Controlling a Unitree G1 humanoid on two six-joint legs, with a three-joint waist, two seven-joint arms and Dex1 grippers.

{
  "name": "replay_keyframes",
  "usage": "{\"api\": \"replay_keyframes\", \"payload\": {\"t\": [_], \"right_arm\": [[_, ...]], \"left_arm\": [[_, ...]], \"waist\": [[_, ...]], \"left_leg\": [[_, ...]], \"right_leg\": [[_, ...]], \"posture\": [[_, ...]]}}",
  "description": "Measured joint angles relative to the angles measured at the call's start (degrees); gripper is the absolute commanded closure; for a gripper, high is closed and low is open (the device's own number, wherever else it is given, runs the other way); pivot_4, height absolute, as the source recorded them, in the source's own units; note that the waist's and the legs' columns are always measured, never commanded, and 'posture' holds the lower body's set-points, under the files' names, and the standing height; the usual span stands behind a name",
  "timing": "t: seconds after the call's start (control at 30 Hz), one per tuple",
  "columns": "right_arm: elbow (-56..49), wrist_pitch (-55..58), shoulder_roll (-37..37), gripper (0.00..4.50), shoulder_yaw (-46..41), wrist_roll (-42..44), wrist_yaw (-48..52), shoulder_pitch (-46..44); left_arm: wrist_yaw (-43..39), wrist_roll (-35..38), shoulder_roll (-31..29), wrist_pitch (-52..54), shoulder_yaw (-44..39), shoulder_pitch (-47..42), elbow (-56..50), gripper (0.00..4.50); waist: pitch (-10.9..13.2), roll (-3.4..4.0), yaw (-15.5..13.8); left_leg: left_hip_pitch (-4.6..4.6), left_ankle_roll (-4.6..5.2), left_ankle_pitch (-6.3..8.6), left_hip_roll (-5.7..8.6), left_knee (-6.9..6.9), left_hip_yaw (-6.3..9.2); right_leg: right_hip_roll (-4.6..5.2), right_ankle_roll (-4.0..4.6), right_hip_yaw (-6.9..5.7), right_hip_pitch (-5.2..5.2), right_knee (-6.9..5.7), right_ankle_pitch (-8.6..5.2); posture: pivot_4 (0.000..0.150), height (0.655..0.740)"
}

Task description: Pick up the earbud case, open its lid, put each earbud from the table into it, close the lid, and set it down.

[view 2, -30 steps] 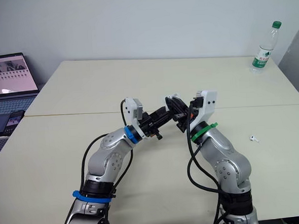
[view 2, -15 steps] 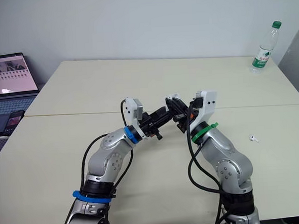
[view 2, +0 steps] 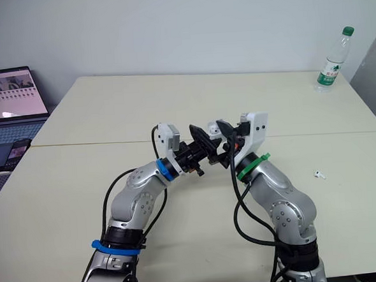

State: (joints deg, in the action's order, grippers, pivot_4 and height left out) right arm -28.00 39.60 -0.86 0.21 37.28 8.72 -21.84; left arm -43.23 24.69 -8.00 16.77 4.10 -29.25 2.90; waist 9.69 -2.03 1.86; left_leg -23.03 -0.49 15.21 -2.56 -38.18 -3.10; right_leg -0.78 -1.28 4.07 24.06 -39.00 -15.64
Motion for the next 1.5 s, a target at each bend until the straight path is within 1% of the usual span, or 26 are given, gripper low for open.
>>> {"api": "replay_keyframes", "payload": {"t": [0.27,0.4,0.53,0.57,0.6,0.63,0.7,0.77,0.83,0.87,0.93,1.0,1.1,1.2,1.3,1.4,1.5], "right_arm": [[0.1,-1.5,-2.6,0.02,-2.6,1.1,1.3,-0.2],[0.1,-0.5,-7.6,0.02,-6.7,4.1,2.0,-2.4],[2.0,5.3,-22.6,0.02,-13.5,7.9,6.4,-3.8],[3.5,6.9,-27.3,0.02,-15.7,8.9,8.1,-3.8],[4.5,7.7,-29.7,0.02,-17.1,9.3,9.3,-3.8],[6.3,9.0,-34.0,0.02,-18.4,9.7,11.6,-3.8],[8.8,11.0,-39.9,0.02,-19.7,10.0,15.2,-3.6],[11.5,12.8,-46.9,0.02,-19.1,9.0,19.9,-2.1],[15.4,14.2,-53.0,0.02,-17.2,6.6,24.0,-0.2],[17.2,14.5,-54.9,0.02,-16.2,5.3,25.4,0.3],[22.0,14.4,-61.5,0.02,-9.9,0.5,30.0,1.5],[26.5,13.7,-66.0,0.02,-4.1,-4.2,34.6,1.6],[32.0,11.1,-69.5,0.02,5.8,-11.9,42.2,-1.9],[38.4,7.2,-69.6,0.02,15.2,-20.6,49.0,-8.6],[44.0,5.7,-67.2,0.02,21.4,-27.0,54.1,-15.6],[50.4,5.4,-63.1,0.02,26.2,-33.0,58.0,-22.1],[55.5,6.2,-59.2,0.02,28.7,-36.5,61.2,-26.7]], "left_arm": [[-1.3,0.2,0.6,-1.4,0.1,-0.2,-0.4,3.72],[-1.3,0.4,0.6,-2.3,0.0,-0.8,-0.8,3.72],[-1.4,0.8,-0.1,-2.4,-0.2,-0.8,-0.9,3.72],[-1.5,0.9,-0.5,-2.4,-0.3,-0.8,-1.0,3.72],[-1.5,1.0,-0.8,-2.3,-0.4,-0.7,-1.0,3.72],[-1.5,1.0,-1.1,-2.3,-0.6,-0.7,-1.1,3.72],[-1.9,1.1,-1.6,-2.3,-0.8,-0.7,-1.2,3.72],[-2.4,1.3,-1.9,-2.3,-0.8,-0.5,-1.7,3.72],[-2.5,1.3,-2.7,-2.2,-0.9,-0.2,-2.3,3.72],[-2.5,1.3,-3.0,-2.2,-1.0,-0.1,-2.3,3.72],[-2.7,1.5,-3.6,-2.1,-1.1,0.1,-2.6,3.72],[-2.8,1.6,-4.5,-1.8,-1.2,0.7,-2.9,3.72],[-3.1,1.7,-5.2,-1.5,-1.2,1.1,-3.0,3.72],[-3.5,1.8,-5.2,-1.1,-1.0,1.2,-3.2,3.72],[-3.5,1.7,-5.2,-1.1,-1.1,1.2,-3.3,3.72],[-3.5,1.7,-5.2,-1.1,-1.0,1.2,-3.4,3.72],[-3.5,1.6,-5.2,-1.1,-1.0,1.3,-3.4,3.72]], "waist": [[0.0,0.0,0.0],[0.0,0.0,0.0],[0.0,-0.01,-0.2],[0.0,-0.01,-0.2],[0.0,-0.02,-0.2],[0.0,-0.01,-0.2],[0.0,-0.01,-0.1],[0.0,-0.01,0.0],[0.0,-0.01,0.0],[0.0,-0.01,0.0],[0.0,0.01,0.0],[0.0,0.01,0.0],[0.0,0.03,0.2],[0.0,0.06,0.3],[0.0,0.08,0.3],[0.0,0.09,0.2],[0.0,0.1,0.0]], "left_leg": [[0.0,0.0,0.0,0.0,0.0,0.0],[0.0,0.0,0.0,0.02,0.0,-0.03],[-0.02,0.01,0.0,0.08,0.01,-0.06],[-0.01,0.01,0.01,0.07,0.02,-0.08],[-0.01,0.02,0.01,0.07,0.05,-0.08],[-0.01,0.02,0.01,0.06,0.06,-0.09],[0.01,0.02,0.01,0.01,0.09,-0.08],[0.02,0.03,0.01,-0.02,0.1,-0.06],[0.04,0.02,0.01,-0.02,0.09,-0.1],[0.04,0.02,0.01,-0.02,0.08,-0.12],[0.07,0.02,0.01,0.02,0.05,-0.19],[0.08,0.02,0.01,0.01,0.02,-0.24],[0.13,0.02,0.01,-0.02,0.01,-0.32],[0.15,0.02,0.0,-0.03,-0.02,-0.32],[0.15,0.02,0.0,-0.03,-0.03,-0.31],[0.13,0.01,0.0,-0.03,-0.02,-0.3],[0.1,0.01,0.0,-0.01,-0.01,-0.29]], "right_leg": [[0.0,0.0,0.0,0.0,0.0,0.0],[0.0,0.0,0.0,-0.01,0.02,0.0],[0.04,0.0,0.0,-0.02,0.06,0.0],[0.04,-0.01,0.02,-0.01,0.08,0.0],[0.03,-0.01,0.02,-0.02,0.09,0.0],[0.02,-0.01,0.03,-0.01,0.09,0.0],[-0.03,0.0,0.05,-0.01,0.1,0.0],[-0.06,0.0,0.06,-0.01,0.1,0.0],[-0.05,-0.01,0.08,-0.02,0.09,-0.01],[-0.05,-0.01,0.1,-0.02,0.08,-0.01],[-0.02,-0.02,0.09,-0.02,0.06,-0.01],[-0.02,-0.02,0.07,-0.01,0.07,-0.01],[-0.04,-0.03,0.07,0.0,0.06,-0.01],[-0.05,-0.03,0.07,0.0,0.05,-0.01],[-0.06,-0.03,0.06,0.0,0.05,-0.01],[-0.05,-0.01,0.06,0.01,0.04,0.0],[-0.02,0.0,0.04,0.02,0.04,0.01]], "posture": [[0.15,0.7362],[0.15,0.7362],[0.15,0.7362],[0.15,0.7362],[0.15,0.7362],[0.15,0.7362],[0.15,0.7362],[0.15,0.7362],[0.15,0.7362],[0.15,0.7362],[0.15,0.7362],[0.15,0.7362],[0.15,0.7362],[0.15,0.7362],[0.15,0.7362],[0.15,0.7362],[0.15,0.7362]]}}
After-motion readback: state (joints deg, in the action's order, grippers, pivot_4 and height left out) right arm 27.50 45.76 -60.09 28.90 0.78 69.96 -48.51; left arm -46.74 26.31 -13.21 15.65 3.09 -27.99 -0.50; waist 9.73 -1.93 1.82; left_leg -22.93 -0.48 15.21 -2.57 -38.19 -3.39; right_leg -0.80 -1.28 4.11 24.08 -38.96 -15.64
